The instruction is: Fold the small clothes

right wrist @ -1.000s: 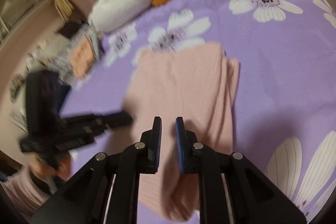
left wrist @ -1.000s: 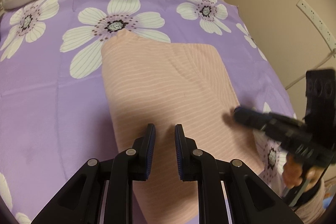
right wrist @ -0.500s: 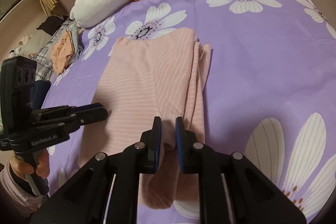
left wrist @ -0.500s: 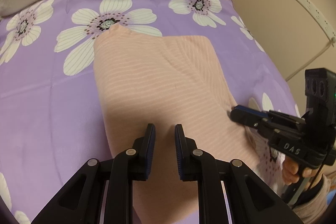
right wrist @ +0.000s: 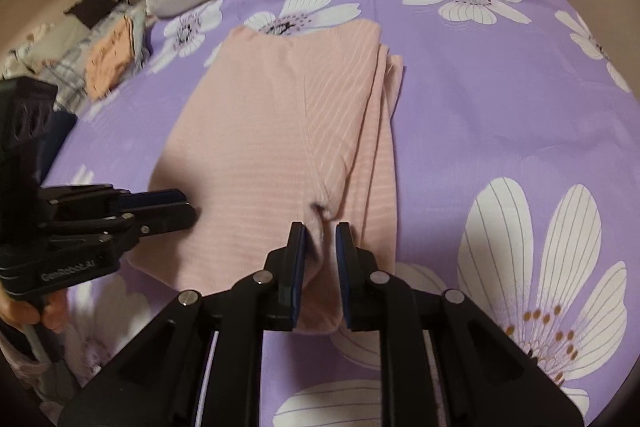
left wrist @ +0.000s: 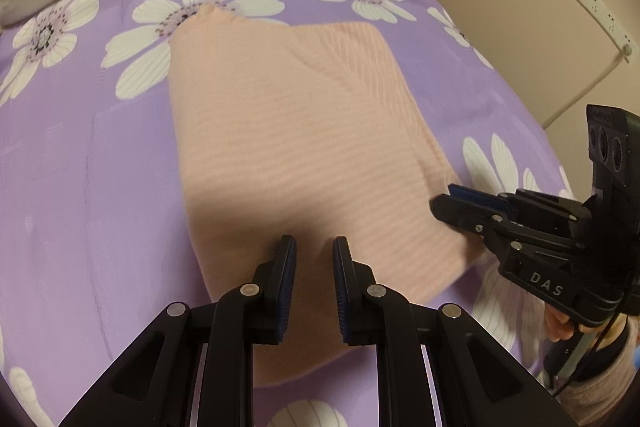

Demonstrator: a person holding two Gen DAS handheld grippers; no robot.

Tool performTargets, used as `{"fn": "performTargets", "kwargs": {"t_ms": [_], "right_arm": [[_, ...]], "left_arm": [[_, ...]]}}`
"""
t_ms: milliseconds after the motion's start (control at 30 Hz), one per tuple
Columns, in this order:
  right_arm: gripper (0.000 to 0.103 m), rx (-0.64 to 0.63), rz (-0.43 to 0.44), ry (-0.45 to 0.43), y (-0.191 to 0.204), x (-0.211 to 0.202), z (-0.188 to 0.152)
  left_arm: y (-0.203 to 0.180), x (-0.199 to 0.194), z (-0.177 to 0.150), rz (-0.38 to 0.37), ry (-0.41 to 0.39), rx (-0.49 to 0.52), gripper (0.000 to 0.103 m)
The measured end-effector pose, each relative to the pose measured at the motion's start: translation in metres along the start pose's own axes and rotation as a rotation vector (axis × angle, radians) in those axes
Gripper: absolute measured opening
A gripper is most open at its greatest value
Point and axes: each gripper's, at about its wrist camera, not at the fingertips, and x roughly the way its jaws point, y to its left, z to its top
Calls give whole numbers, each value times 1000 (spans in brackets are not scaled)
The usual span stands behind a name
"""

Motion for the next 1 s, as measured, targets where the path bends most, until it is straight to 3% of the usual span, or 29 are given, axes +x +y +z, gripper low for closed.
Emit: {"fn": "performTargets", "kwargs": {"t_ms": [667, 1000], "right_arm": [[17, -34, -37, -2, 8, -11, -17], [21, -29, -44, -8, 8, -22, -21]], "left_arm": [[-1, -13, -26, -2, 5, -27, 15], [13, -41, -31, 32, -58, -74, 15]]}}
